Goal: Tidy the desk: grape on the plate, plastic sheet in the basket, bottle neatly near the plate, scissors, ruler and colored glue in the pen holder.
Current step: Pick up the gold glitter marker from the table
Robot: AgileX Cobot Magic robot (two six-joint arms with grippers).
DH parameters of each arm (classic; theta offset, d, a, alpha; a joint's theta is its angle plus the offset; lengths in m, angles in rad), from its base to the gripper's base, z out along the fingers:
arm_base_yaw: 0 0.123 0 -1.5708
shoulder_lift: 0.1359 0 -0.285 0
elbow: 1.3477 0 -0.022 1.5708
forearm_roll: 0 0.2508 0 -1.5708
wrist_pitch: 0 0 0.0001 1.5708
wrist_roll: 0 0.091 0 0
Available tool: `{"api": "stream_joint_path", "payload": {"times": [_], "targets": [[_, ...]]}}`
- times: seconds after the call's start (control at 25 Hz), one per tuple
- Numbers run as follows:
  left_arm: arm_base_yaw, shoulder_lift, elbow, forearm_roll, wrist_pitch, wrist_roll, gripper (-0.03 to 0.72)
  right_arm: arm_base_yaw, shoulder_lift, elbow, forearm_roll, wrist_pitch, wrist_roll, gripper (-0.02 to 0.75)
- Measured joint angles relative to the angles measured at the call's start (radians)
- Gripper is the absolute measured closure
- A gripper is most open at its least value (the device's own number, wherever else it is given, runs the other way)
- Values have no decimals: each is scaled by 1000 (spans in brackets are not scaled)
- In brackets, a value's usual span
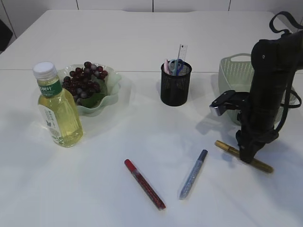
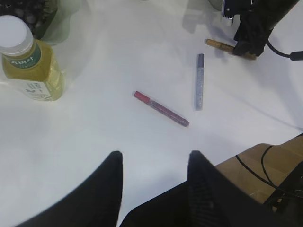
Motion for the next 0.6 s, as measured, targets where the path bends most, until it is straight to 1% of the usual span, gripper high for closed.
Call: {"api": "stream_joint_path", "payload": {"times": [0.2, 0.6], "targets": [[0, 0, 0, 4, 0, 1, 356, 0, 1, -2, 24, 16, 2, 384], [0, 0, 0, 27, 0, 2, 356, 0, 1, -2, 27, 10, 2, 383]]}}
